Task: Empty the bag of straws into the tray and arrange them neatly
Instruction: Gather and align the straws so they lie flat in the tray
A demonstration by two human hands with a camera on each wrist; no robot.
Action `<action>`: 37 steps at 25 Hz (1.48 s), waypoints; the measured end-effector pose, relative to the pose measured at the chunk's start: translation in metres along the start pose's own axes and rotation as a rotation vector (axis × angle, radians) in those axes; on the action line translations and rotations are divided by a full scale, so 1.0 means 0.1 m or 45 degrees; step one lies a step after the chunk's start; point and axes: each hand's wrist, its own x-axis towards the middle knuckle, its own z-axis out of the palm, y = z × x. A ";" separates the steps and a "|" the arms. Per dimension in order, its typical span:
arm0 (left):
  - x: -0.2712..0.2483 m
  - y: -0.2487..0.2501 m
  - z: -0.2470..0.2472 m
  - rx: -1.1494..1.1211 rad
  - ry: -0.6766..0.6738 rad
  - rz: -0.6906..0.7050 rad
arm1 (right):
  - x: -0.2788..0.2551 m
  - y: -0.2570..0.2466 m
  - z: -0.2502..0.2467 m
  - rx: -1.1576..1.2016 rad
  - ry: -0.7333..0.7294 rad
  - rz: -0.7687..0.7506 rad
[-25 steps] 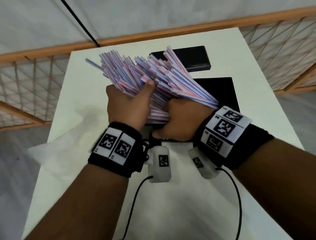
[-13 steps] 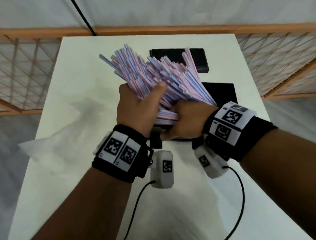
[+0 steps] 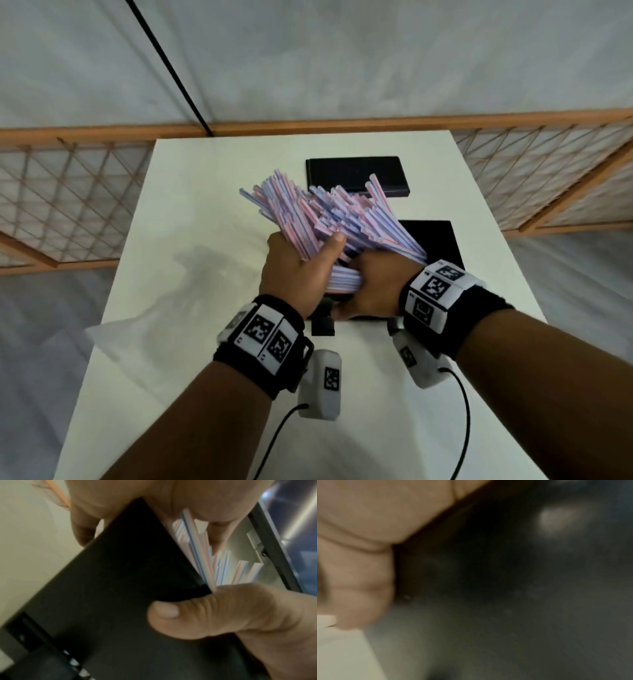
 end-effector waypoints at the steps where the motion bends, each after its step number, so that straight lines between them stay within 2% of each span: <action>1: 0.01 0.01 0.01 -0.034 0.063 -0.043 | -0.01 0.01 -0.01 -0.009 0.030 -0.017; 5: 0.03 0.09 0.04 -0.032 0.226 -0.140 | -0.01 0.07 0.02 -0.066 0.096 -0.118; 8: -0.01 0.23 0.04 0.214 0.285 -0.054 | 0.06 0.12 0.05 -0.012 0.047 -0.221; 11: -0.11 0.27 -0.03 0.401 0.375 0.044 | 0.05 0.14 0.11 0.066 0.039 -0.231; 16: -0.02 0.21 -0.15 0.440 0.333 0.118 | 0.02 0.07 0.11 0.022 -0.010 -0.192; 20: -0.02 0.20 -0.23 0.332 0.323 0.072 | 0.05 0.07 0.07 -0.077 0.055 -0.217; 23: -0.06 0.25 -0.31 0.180 0.338 0.097 | -0.01 0.07 0.02 0.024 0.064 -0.165; 27: -0.09 0.16 -0.29 0.163 0.203 0.108 | -0.04 0.07 0.09 0.056 0.088 -0.179; 32: -0.03 0.07 -0.12 -0.370 0.119 -0.021 | -0.28 0.10 0.04 0.136 0.233 -0.355; 35: -0.06 0.11 -0.04 -0.486 0.133 -0.020 | -0.50 0.17 0.00 0.235 0.310 -0.444; 37: -0.05 0.13 -0.04 -0.588 0.148 -0.068 | -0.67 0.27 -0.05 0.337 0.420 -0.433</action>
